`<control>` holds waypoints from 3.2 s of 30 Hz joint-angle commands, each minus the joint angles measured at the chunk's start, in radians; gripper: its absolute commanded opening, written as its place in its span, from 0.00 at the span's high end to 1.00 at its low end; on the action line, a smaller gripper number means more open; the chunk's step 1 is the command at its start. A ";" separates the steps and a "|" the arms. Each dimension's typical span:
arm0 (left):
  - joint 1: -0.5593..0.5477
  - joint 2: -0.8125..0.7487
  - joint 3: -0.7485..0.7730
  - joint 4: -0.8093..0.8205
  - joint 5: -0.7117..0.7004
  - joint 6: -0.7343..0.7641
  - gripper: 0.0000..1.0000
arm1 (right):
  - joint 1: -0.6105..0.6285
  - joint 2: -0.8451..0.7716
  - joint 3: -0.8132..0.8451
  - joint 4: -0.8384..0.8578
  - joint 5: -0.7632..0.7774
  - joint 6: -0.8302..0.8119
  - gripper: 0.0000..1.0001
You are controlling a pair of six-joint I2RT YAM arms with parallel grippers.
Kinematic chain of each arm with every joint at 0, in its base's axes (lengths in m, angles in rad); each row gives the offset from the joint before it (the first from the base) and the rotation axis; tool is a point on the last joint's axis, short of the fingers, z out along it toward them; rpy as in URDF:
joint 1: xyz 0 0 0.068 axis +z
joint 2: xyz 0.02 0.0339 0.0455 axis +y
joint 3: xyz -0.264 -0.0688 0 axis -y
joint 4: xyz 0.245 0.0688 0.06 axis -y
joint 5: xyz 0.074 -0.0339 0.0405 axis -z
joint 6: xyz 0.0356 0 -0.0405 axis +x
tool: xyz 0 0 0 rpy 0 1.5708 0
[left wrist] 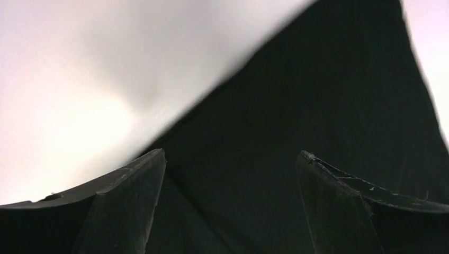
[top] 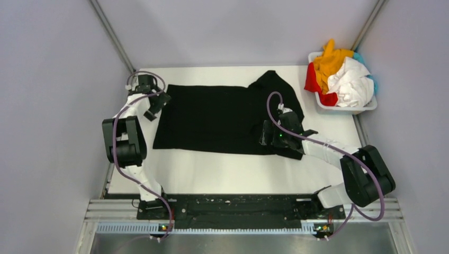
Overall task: Fold and stack the t-shirts
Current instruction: Fold the flattened tshirt in 1/3 of the way, then grab the side of the flattened tshirt furthest away from the robot with both arms
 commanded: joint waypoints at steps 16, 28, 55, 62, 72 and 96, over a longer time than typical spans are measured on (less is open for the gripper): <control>-0.168 -0.178 -0.490 0.207 0.191 -0.013 0.03 | -0.025 0.035 0.016 0.057 0.081 -0.038 0.01; -0.172 -0.368 -0.735 0.142 0.241 -0.043 0.05 | 0.025 -0.173 -0.177 -0.208 -0.017 0.084 0.01; -0.181 -0.704 -0.607 -0.034 0.058 -0.055 0.03 | 0.167 -0.229 -0.023 -0.076 -0.199 0.146 0.01; -0.060 -0.514 -0.428 0.003 0.100 -0.010 0.02 | 0.174 0.073 0.139 0.087 -0.157 0.130 0.01; 0.031 -0.081 -0.019 -0.034 0.200 0.091 0.01 | 0.161 0.251 0.459 0.056 -0.057 -0.007 0.01; -0.005 0.400 0.432 -0.285 0.242 0.273 0.58 | -0.092 0.244 0.496 -0.022 0.157 -0.070 0.01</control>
